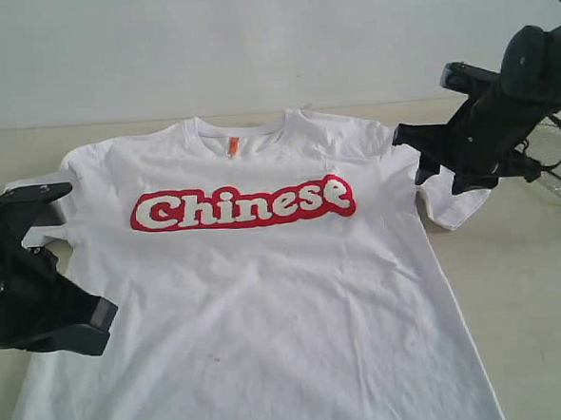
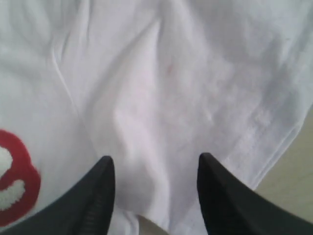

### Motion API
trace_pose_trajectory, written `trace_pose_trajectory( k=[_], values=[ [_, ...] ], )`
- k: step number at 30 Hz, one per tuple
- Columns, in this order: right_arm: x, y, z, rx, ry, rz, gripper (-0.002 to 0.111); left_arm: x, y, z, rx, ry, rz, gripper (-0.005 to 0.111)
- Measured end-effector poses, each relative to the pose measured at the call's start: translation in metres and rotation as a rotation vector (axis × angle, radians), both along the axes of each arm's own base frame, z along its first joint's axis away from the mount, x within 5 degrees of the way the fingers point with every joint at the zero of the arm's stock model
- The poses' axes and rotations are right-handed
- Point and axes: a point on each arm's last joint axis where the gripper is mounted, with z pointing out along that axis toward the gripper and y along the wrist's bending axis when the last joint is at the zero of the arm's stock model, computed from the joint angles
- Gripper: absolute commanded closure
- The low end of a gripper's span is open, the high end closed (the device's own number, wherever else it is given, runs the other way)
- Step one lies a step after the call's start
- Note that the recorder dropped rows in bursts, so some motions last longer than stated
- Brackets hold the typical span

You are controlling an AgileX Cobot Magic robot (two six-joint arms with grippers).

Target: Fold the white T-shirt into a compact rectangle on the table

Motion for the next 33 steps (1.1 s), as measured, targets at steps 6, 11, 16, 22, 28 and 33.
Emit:
trace_pose_trajectory(
  k=[6, 11, 16, 22, 28, 33],
  values=[
    [0.000, -0.019, 0.000, 0.030, 0.011, -0.099, 0.063, 0.000, 0.000, 0.000, -0.002, 0.000, 0.001, 0.102],
    [0.000, -0.023, 0.000, 0.053, 0.010, -0.157, 0.063, 0.000, 0.000, 0.000, -0.002, 0.000, 0.001, 0.102],
    [0.000, -0.026, 0.000, 0.046, 0.016, -0.212, 0.063, 0.000, 0.000, 0.000, -0.002, 0.000, 0.001, 0.102],
    [-0.004, -0.034, -0.002, -0.017, 0.047, -0.240, 0.063, 0.000, 0.000, 0.000, -0.002, 0.000, 0.001, 0.102],
    [-0.003, -0.036, -0.010, -0.010, 0.058, -0.273, 0.063, 0.000, 0.000, 0.000, -0.002, 0.000, 0.001, 0.102],
    [0.001, -0.037, -0.014, -0.025, 0.031, -0.272, 0.063, 0.000, 0.000, 0.000, -0.002, 0.000, 0.001, 0.102]
  ],
)
